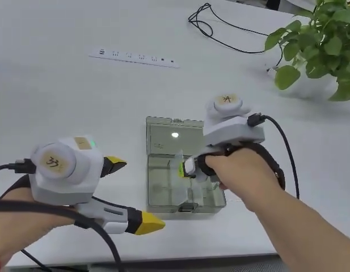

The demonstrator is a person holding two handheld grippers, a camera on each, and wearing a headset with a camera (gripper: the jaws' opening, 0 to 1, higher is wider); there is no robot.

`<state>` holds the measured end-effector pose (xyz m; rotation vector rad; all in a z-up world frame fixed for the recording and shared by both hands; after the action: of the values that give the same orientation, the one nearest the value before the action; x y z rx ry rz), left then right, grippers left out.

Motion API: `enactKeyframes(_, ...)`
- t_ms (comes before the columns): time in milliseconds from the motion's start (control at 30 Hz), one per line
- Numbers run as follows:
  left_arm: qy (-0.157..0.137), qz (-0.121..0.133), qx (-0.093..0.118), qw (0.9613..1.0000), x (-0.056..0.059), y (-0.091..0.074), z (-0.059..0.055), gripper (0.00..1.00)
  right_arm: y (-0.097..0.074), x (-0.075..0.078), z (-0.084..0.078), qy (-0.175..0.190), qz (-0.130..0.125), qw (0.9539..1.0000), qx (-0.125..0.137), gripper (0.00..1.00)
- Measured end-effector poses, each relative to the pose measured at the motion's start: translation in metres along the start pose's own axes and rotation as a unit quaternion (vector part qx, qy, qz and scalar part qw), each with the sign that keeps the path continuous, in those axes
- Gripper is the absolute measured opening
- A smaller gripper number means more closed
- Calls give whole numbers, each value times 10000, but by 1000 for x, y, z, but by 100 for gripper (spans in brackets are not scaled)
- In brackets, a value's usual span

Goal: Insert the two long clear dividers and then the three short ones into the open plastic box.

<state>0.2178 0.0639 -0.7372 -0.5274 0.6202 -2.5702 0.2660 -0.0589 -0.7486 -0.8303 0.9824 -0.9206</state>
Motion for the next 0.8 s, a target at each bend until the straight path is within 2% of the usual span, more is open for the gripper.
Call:
enactKeyframes(467, -25, 22, 1, 10000, -2, 1, 0, 94, 6, -6, 1, -602, -229, 9979, -63, 7)
enactKeyframes(600, -22, 11, 0, 10000, -2, 1, -1, 96, 9, -6, 2, -612, -134, 9980, -71, 7)
enactKeyframes(800, 28, 26, -42, 10000, -4, 3, -2, 99, 18, -2, 0, -390, 213, 9990, -26, 8)
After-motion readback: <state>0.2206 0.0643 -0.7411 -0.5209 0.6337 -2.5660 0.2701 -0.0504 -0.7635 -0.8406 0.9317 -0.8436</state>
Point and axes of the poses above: the centre of the closed fingertips' face, and the gripper's own axes: y roughly forward along the fingers, x roughly to its right, z roughly out of its top, the point moved 5 cm from there along -y, roughly backward along the fingers, and after that the axes turned 4 degrees about z, right-handed, at the moved point
